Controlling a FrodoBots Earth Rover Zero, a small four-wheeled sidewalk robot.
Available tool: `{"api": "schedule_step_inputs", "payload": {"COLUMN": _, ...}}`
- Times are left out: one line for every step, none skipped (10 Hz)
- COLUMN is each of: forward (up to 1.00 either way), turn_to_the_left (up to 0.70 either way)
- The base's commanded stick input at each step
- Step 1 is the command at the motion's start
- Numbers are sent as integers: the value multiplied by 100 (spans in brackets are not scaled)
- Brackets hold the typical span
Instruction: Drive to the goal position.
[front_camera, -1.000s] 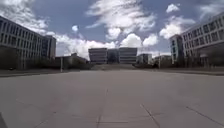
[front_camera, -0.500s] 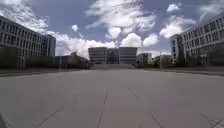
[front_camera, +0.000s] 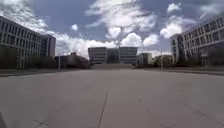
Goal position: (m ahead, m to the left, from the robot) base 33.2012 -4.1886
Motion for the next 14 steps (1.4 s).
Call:
{"api": "schedule_step_inputs", "payload": {"forward": 100, "turn_to_the_left": 2}}
{"api": "schedule_step_inputs", "payload": {"forward": 100, "turn_to_the_left": 2}}
{"api": "schedule_step_inputs", "payload": {"forward": 100, "turn_to_the_left": 2}}
{"api": "schedule_step_inputs", "payload": {"forward": 100, "turn_to_the_left": 2}}
{"api": "schedule_step_inputs", "payload": {"forward": 100, "turn_to_the_left": 2}}
{"api": "schedule_step_inputs", "payload": {"forward": 100, "turn_to_the_left": 2}}
{"api": "schedule_step_inputs", "payload": {"forward": 100, "turn_to_the_left": 2}}
{"api": "schedule_step_inputs", "payload": {"forward": 100, "turn_to_the_left": 2}}
{"api": "schedule_step_inputs", "payload": {"forward": 100, "turn_to_the_left": 2}}
{"api": "schedule_step_inputs", "payload": {"forward": 100, "turn_to_the_left": 2}}
{"api": "schedule_step_inputs", "payload": {"forward": 100, "turn_to_the_left": 2}}
{"api": "schedule_step_inputs", "payload": {"forward": 100, "turn_to_the_left": 2}}
{"api": "schedule_step_inputs", "payload": {"forward": 100, "turn_to_the_left": 2}}
{"api": "schedule_step_inputs", "payload": {"forward": 100, "turn_to_the_left": 2}}
